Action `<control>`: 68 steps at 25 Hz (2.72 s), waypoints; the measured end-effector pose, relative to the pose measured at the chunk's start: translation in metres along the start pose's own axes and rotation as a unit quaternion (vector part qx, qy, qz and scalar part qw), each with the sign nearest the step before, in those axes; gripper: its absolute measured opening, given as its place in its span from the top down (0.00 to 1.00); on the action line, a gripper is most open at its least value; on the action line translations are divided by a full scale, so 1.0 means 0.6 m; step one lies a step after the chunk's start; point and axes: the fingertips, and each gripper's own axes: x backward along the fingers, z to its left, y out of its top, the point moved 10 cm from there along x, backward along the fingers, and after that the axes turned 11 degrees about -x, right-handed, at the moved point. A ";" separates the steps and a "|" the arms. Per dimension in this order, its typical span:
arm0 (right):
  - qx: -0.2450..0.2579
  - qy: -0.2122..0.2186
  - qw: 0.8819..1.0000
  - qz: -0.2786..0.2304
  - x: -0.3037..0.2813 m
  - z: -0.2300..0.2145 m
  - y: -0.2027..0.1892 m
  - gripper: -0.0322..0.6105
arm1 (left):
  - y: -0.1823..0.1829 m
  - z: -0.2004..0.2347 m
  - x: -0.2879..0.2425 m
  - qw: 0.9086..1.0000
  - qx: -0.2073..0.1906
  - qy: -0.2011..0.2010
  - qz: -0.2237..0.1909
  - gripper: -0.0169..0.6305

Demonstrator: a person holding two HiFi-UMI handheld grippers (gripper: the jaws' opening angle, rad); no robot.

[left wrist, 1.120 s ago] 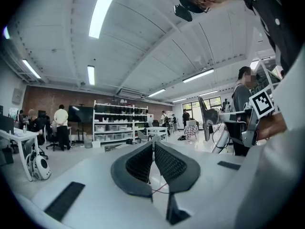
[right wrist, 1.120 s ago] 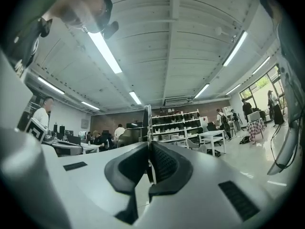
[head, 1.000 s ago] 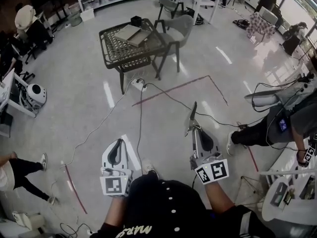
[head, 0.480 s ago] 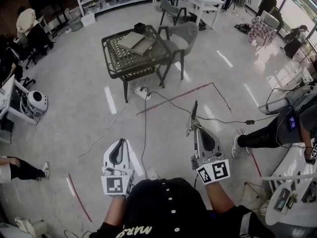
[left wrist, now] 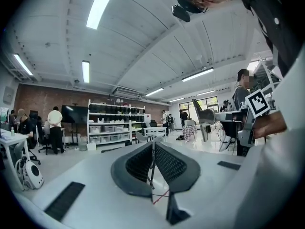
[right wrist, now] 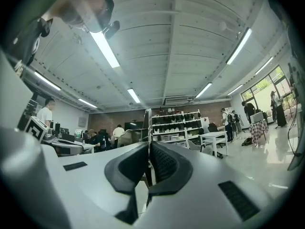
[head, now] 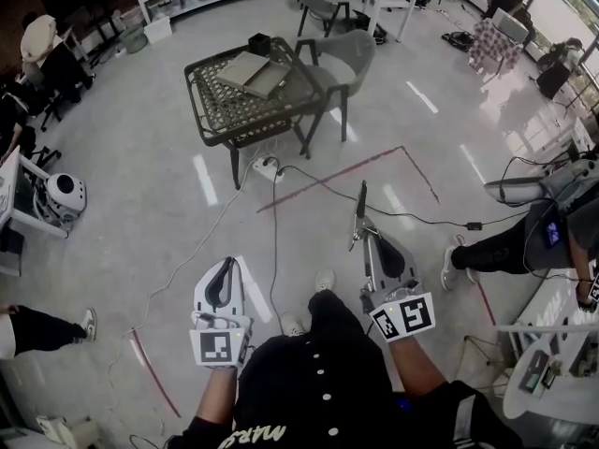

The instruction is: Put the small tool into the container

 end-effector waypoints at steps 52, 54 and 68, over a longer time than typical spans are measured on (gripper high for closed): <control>-0.001 0.063 0.997 0.044 -0.567 -0.359 0.012 0.92 | 0.025 0.136 -0.591 0.997 -0.002 0.069 0.025 0.91; -0.001 0.063 0.997 0.044 -0.602 -0.365 0.011 0.92 | 0.029 0.158 -0.625 0.997 -0.003 0.070 0.026 0.91; 0.001 0.060 0.997 0.044 -0.840 -0.398 -0.004 0.92 | 0.020 0.304 -0.824 0.998 0.017 0.063 -0.009 0.91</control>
